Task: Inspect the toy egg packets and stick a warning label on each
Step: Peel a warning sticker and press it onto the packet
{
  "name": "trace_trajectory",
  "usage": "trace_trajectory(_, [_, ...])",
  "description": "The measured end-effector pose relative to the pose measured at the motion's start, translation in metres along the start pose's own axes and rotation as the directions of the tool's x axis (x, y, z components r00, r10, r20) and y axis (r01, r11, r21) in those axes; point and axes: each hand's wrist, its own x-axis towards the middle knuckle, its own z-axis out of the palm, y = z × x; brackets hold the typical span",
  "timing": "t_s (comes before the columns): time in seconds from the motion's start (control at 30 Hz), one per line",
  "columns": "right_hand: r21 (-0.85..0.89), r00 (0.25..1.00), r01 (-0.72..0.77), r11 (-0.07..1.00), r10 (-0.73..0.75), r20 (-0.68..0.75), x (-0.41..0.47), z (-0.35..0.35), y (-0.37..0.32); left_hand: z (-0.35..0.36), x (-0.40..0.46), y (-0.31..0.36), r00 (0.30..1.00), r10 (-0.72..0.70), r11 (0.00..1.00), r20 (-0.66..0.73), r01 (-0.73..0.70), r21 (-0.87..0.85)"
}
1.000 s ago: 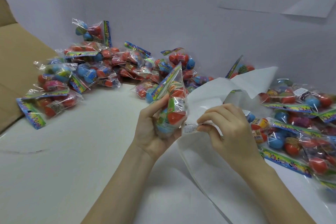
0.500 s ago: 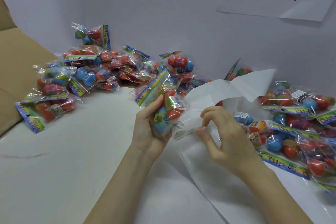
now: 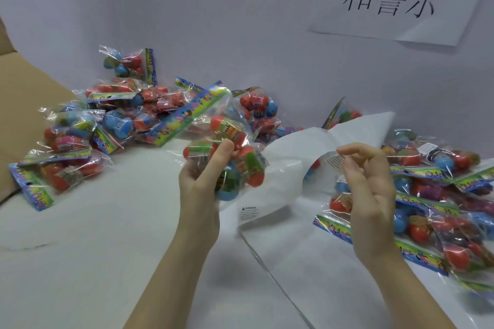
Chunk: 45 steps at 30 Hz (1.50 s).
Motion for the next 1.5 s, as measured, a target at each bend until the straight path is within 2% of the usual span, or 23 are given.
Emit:
trace_trajectory(0.13, [0.039, 1.000, -0.017, 0.999, 0.018, -0.004, 0.000, 0.000, -0.006, 0.005, -0.003, 0.004, 0.954, -0.252, 0.968, 0.162, 0.247, 0.050])
trace_trajectory(0.27, [0.053, 1.000, 0.008, 0.999, -0.010, 0.027, 0.000, -0.001, -0.012, 0.001, -0.005, 0.007, 0.906, -0.336, 0.941, 0.256, 0.311, 0.132])
trace_trajectory(0.47, [-0.002, 0.971, 0.040, 0.999, -0.038, 0.237, -0.003, 0.001, -0.017, 0.006, -0.005, 0.002, 0.926, -0.327, 0.929, 0.191, 0.278, 0.243])
trace_trajectory(0.67, [-0.253, 0.928, 0.205, 0.945, -0.106, 0.356, -0.008, 0.007, -0.017, 0.008, -0.008, -0.003, 0.933, -0.291, 0.936, 0.213, 0.231, 0.267])
trace_trajectory(1.1, [-0.313, 0.915, 0.259, 0.914, -0.128, 0.382, -0.011, 0.012, -0.014, 0.009, -0.008, -0.001, 0.900, -0.356, 0.912, 0.253, 0.275, 0.304])
trace_trajectory(1.33, [-0.369, 0.920, 0.288, 0.884, -0.148, 0.364, -0.013, 0.011, -0.013, 0.008, -0.011, -0.006, 0.936, -0.281, 0.908, 0.209, 0.189, 0.373])
trace_trajectory(1.4, [-0.383, 0.947, 0.207, 0.900, -0.087, 0.308, -0.013, 0.013, -0.014, 0.010, -0.010, -0.007, 0.938, -0.288, 0.903, 0.191, 0.200, 0.379])
trace_trajectory(1.5, [-0.308, 0.972, -0.036, 0.951, 0.105, 0.211, -0.012, 0.012, -0.015, 0.011, -0.009, -0.007, 0.940, -0.297, 0.906, 0.169, 0.221, 0.362])
